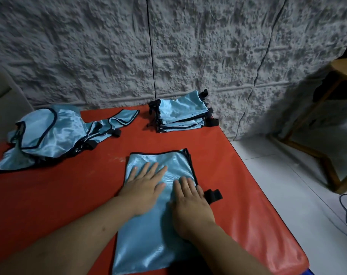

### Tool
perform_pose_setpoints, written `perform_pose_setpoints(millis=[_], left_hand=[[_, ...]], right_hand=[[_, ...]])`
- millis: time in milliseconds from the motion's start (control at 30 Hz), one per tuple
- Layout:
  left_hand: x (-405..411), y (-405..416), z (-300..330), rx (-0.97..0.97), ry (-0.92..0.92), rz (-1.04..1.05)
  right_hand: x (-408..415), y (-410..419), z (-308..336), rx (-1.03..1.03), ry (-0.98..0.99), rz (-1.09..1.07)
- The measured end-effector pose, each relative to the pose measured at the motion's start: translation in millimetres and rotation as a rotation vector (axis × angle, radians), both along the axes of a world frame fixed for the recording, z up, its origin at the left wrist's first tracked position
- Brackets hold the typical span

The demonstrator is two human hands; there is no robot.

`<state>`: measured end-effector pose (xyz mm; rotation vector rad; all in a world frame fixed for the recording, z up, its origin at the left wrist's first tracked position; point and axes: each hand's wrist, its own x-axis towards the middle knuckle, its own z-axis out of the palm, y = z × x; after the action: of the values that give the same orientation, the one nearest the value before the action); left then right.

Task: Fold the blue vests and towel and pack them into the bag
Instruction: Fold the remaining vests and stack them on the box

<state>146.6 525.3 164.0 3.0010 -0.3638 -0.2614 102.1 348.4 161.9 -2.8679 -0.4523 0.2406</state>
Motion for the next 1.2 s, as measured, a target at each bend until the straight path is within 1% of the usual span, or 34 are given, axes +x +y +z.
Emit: perform_pose_setpoints(millis=[67, 133, 200, 233, 300, 333, 433, 567, 667, 767, 833, 900, 1000, 1100, 1200], left_hand=[[7.2, 13.2, -6.5, 0.011, -0.009, 0.112], [15.5, 24.2, -9.0, 0.033, 0.020, 0.254], [20.4, 28.7, -6.4, 0.064, 0.025, 0.323], [22.2, 27.9, -4.9, 0.086, -0.006, 0.328], [24.5, 21.9, -0.6, 0.104, -0.099, 0.275], [25.8, 18.9, 0.8, 0.085, -0.117, 0.231], [28.9, 15.8, -2.8, 0.041, -0.050, 0.157], [34.7, 18.9, -5.2, 0.081, -0.005, 0.250], [36.8, 15.8, 4.0, 0.134, -0.048, 0.303], [41.9, 10.9, 11.4, 0.056, -0.137, 0.226], [51.7, 9.1, 15.7, -0.017, -0.114, 0.193], [64.1, 9.7, 20.3, -0.083, -0.078, 0.211], [80.4, 14.9, 28.0, -0.113, -0.078, 0.214], [84.3, 21.0, 31.2, -0.115, -0.131, 0.147], [73.1, 24.4, 30.4, -0.159, -0.249, 0.017]], right_hand=[[-1.7, -4.0, -8.0, 0.002, 0.002, -0.057], [-5.1, -5.1, -10.6, 0.011, 0.023, -0.095], [-5.7, -3.1, -9.7, 0.013, 0.036, -0.107], [-5.1, -1.4, -9.3, 0.014, 0.038, -0.108], [-5.7, 1.9, -7.9, 0.006, 0.053, -0.120], [-5.3, 2.9, -7.4, 0.001, 0.056, -0.128], [-7.1, 3.6, -7.6, -0.025, 0.066, -0.129], [-8.9, 4.3, -5.7, -0.017, 0.061, -0.130], [-7.6, 5.2, -6.4, -0.031, 0.060, -0.132], [-6.3, 5.1, -7.0, -0.045, 0.058, -0.135], [-6.3, 5.5, -7.3, -0.049, 0.060, -0.137], [-6.1, 5.3, -8.0, -0.052, 0.060, -0.137], [-6.3, 5.1, -8.3, -0.056, 0.055, -0.131], [-5.1, 5.5, -9.0, -0.052, 0.055, -0.136], [-4.7, 4.3, -12.2, -0.046, 0.062, -0.137]])
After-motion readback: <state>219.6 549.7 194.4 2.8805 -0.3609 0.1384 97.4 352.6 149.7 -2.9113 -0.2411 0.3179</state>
